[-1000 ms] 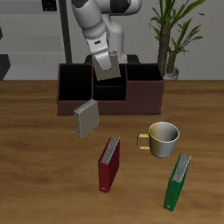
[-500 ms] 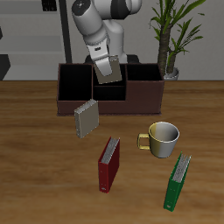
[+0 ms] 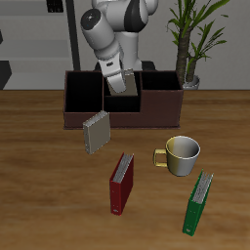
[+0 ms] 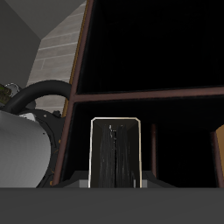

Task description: Place the right yellow book into the back desk caddy's back compartment

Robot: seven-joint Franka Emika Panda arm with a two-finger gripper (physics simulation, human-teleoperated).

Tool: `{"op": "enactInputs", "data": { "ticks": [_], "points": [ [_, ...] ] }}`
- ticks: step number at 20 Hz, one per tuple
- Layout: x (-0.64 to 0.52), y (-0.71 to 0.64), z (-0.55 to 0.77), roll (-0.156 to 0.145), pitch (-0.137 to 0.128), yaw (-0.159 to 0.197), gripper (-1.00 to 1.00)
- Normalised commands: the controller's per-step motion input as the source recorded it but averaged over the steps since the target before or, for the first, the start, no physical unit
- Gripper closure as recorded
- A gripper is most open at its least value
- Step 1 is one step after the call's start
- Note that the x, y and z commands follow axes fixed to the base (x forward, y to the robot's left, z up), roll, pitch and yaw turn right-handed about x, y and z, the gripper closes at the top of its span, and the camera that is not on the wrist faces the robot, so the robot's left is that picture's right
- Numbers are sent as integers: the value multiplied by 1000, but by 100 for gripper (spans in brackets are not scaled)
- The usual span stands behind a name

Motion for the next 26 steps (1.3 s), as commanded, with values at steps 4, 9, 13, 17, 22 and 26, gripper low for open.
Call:
{"op": "enactInputs", "data": {
  "ticks": [4,9,13,17,22,26],
  "points": [
    [10,-10,-175,5,28,-18,100],
    [10,31,-152,5,41,-11,100],
    [22,-21,59,-16,8,-45,-100],
    [2,-23,65,5,-7,-26,-100],
    [59,-50,50,-9,3,-32,-100],
    [43,-67,164,-22,-21,-63,-100]
  ]
}}
